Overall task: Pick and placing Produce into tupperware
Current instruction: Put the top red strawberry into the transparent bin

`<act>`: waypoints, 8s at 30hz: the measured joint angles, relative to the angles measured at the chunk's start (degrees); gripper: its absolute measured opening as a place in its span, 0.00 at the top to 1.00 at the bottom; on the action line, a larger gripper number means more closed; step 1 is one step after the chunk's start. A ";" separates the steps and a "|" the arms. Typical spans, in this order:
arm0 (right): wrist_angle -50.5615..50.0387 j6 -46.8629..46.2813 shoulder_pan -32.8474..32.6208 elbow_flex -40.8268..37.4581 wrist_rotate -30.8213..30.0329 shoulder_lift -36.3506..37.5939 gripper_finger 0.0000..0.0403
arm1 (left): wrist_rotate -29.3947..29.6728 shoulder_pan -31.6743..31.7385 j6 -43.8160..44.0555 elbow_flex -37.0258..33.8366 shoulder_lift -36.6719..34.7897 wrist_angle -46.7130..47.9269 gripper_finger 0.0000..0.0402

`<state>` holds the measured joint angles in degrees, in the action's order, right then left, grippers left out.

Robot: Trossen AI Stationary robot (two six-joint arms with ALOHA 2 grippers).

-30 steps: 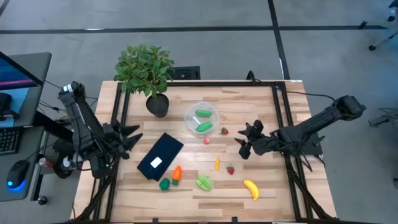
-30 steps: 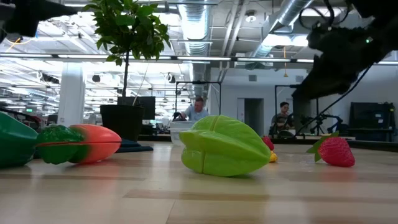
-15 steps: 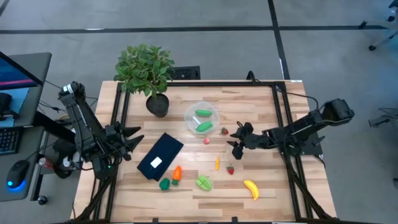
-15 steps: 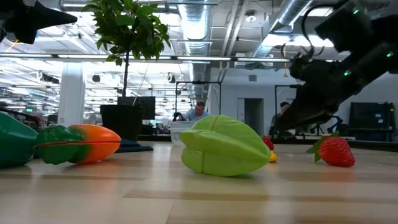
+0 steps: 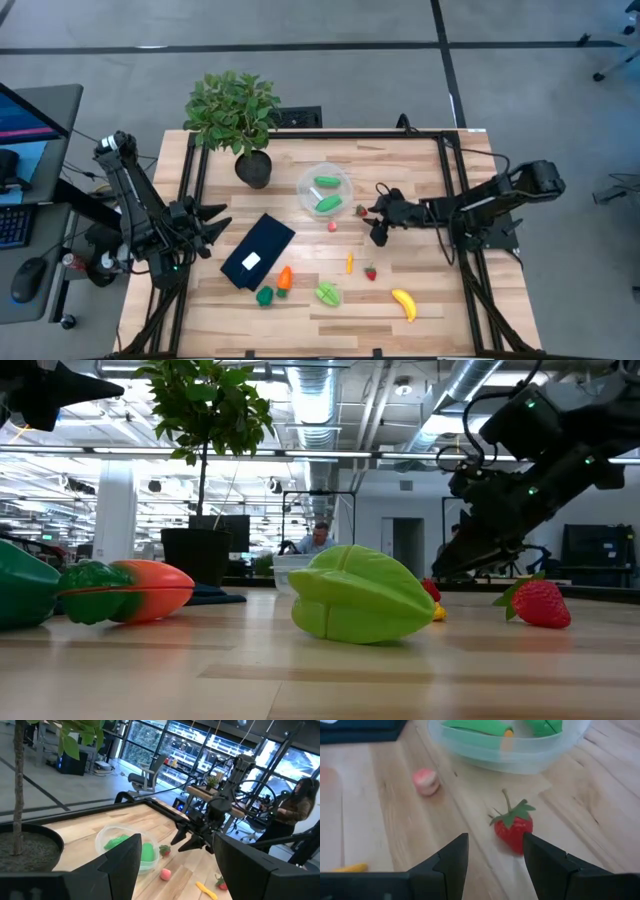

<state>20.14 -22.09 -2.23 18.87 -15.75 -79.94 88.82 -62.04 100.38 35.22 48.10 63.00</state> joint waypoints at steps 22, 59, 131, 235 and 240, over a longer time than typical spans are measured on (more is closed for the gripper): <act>0.53 4.36 6.87 0.00 7.37 0.00 0.56 | 0.02 0.00 -0.02 0.00 0.00 0.02 0.41; -1.67 1.52 4.53 0.24 3.91 0.02 0.55 | 0.52 0.00 -0.68 0.00 0.02 -1.01 0.41; -1.24 1.98 7.24 6.82 8.00 -11.39 0.65 | -1.33 0.00 -1.81 0.00 0.02 -2.95 0.41; 14.28 5.49 18.98 35.28 26.22 -33.00 0.62 | -0.90 -0.01 -5.69 0.02 0.02 -6.16 0.41; 13.20 5.60 18.98 35.36 26.21 -32.95 0.64 | -0.92 -0.02 -5.73 0.02 0.00 -6.01 0.41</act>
<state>33.34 -16.49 16.75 54.24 10.47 -112.89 87.90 -62.06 94.65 35.24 48.10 56.99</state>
